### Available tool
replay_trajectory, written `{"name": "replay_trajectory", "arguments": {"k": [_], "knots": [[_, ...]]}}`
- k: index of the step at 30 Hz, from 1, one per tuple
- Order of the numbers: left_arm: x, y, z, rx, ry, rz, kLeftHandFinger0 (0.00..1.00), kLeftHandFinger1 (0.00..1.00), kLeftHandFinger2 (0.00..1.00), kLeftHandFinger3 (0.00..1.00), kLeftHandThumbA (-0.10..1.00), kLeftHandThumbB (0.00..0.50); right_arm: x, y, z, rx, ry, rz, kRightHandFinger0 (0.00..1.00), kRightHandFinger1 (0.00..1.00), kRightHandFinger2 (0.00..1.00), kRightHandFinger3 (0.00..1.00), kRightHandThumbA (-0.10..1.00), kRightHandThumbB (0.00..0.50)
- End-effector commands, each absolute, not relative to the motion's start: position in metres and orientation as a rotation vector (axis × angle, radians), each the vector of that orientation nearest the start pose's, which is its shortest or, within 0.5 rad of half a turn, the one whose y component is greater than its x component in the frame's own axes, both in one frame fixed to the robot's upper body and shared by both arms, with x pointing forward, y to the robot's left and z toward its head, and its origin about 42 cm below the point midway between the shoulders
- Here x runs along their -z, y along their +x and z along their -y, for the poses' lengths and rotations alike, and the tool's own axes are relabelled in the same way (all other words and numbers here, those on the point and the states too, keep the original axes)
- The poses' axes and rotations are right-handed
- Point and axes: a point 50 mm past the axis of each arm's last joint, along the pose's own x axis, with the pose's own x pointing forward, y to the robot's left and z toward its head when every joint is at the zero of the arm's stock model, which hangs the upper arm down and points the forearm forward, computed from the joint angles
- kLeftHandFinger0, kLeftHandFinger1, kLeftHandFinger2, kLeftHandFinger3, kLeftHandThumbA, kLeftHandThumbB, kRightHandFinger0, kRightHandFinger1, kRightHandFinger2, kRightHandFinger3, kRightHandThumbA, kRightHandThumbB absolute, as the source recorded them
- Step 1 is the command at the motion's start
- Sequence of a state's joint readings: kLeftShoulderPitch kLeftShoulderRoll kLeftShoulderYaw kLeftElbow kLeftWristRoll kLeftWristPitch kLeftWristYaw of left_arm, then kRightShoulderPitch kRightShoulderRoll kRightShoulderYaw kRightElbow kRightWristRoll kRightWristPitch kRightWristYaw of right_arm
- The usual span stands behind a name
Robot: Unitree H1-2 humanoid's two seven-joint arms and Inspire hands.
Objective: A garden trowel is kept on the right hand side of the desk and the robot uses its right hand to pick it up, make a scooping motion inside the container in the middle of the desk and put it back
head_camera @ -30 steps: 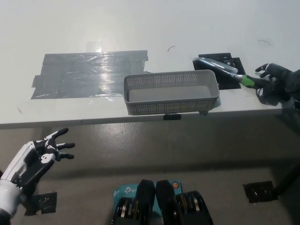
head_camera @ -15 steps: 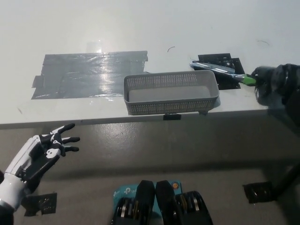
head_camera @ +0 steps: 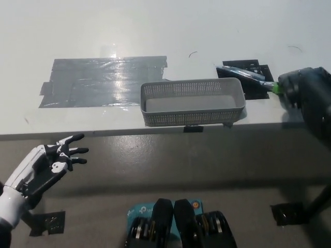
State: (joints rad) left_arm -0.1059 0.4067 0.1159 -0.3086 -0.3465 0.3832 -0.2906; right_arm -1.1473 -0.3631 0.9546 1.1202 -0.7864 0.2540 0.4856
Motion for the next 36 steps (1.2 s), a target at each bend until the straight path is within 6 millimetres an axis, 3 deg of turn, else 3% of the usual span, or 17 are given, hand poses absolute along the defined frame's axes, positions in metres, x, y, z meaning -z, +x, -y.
{"name": "replay_trajectory", "arguments": {"k": [1,3,4,5,6,7,8,10,15,16,21,26,28,30,32,34,36], "knots": [[-0.234,0.305,-0.319,0.358,0.14,0.118,0.76,0.81,0.9,1.0,1.0,0.078,-0.182,0.539,0.262,-0.406,-1.933,-0.619,0.81,0.88,0.94,1.0,0.93,0.0],[-0.234,0.304,-0.317,0.359,0.145,0.114,0.77,0.81,0.9,1.0,1.0,0.088,-0.177,0.536,0.263,-0.373,-1.906,-0.544,1.0,1.0,1.0,1.0,1.0,0.0],[-0.234,0.304,-0.317,0.361,0.148,0.118,0.77,0.81,0.9,1.0,1.0,0.102,-0.174,0.534,0.261,-0.35,-1.886,-0.457,0.82,0.85,0.95,1.0,1.0,0.0],[-0.234,0.304,-0.317,0.366,0.148,0.122,0.77,0.81,0.9,1.0,1.0,0.108,-0.171,0.53,0.26,-0.336,-1.849,-0.37,0.34,0.39,0.6,1.0,0.96,0.0],[-0.234,0.304,-0.317,0.368,0.149,0.122,0.77,0.81,0.9,1.0,1.0,0.097,-0.168,0.529,0.26,-0.324,-1.831,-0.334,0.03,0.18,0.43,0.9,0.66,0.0],[-0.234,0.304,-0.317,0.369,0.15,0.12,0.78,0.81,0.9,1.0,1.0,0.097,-0.166,0.527,0.26,-0.309,-1.823,-0.311,0.01,0.21,0.49,0.86,0.46,0.0],[-0.233,0.305,-0.317,0.374,0.149,0.12,0.78,0.81,0.9,1.0,1.0,0.099,-0.163,0.525,0.26,-0.293,-1.803,-0.277,0.0,0.27,0.58,0.77,0.27,0.0],[-0.232,0.305,-0.316,0.377,0.153,0.121,0.77,0.81,0.89,1.0,1.0,0.092,-0.158,0.522,0.26,-0.274,-1.773,-0.233,0.0,0.42,0.76,0.73,0.16,0.0],[-0.23,0.304,-0.315,0.387,0.161,0.115,0.78,0.8,0.88,1.0,1.0,0.1,-0.139,0.505,0.263,-0.143,-1.671,-0.069,0.0,0.35,0.63,0.23,0.14,0.0],[-0.23,0.304,-0.315,0.386,0.162,0.114,0.78,0.81,0.89,1.0,1.0,0.102,-0.136,0.503,0.264,-0.141,-1.678,-0.074,0.0,0.36,0.64,0.24,0.03,0.0],[-0.227,0.303,-0.316,0.384,0.157,0.106,0.78,0.81,0.9,1.0,1.0,0.108,-0.116,0.488,0.279,-0.119,-1.641,-0.046,0.0,0.31,0.61,0.27,-0.1,0.0],[-0.225,0.303,-0.317,0.394,0.168,0.101,0.79,0.83,0.91,1.0,1.0,0.12,-0.112,0.481,0.3,-0.077,-1.618,-0.033,0.0,0.24,0.54,0.32,0.01,0.0],[-0.225,0.303,-0.317,0.393,0.167,0.1,0.79,0.83,0.91,1.0,1.0,0.119,-0.116,0.482,0.305,-0.046,-1.569,-0.046,0.0,0.19,0.49,0.49,-0.1,0.0],[-0.224,0.303,-0.317,0.394,0.168,0.101,0.79,0.83,0.91,1.0,1.0,0.108,-0.118,0.483,0.307,-0.028,-1.567,-0.045,0.0,0.15,0.45,0.48,-0.02,0.0],[-0.223,0.303,-0.317,0.396,0.169,0.102,0.79,0.83,0.91,1.0,1.0,0.126,-0.12,0.482,0.315,0.006,-1.533,-0.008,0.0,0.12,0.42,0.25,-0.07,0.0],[-0.223,0.301,-0.316,0.395,0.175,0.098,0.8,0.83,0.9,1.0,1.0,0.134,-0.123,0.484,0.317,0.016,-1.48,-0.029,0.0,0.15,0.43,0.56,-0.1,0.0],[-0.223,0.301,-0.317,0.396,0.172,0.094,0.8,0.83,0.89,1.0,1.0,0.141,-0.125,0.485,0.316,0.021,-1.464,-0.027,0.0,0.08,0.35,0.52,-0.08,0.0]]}}
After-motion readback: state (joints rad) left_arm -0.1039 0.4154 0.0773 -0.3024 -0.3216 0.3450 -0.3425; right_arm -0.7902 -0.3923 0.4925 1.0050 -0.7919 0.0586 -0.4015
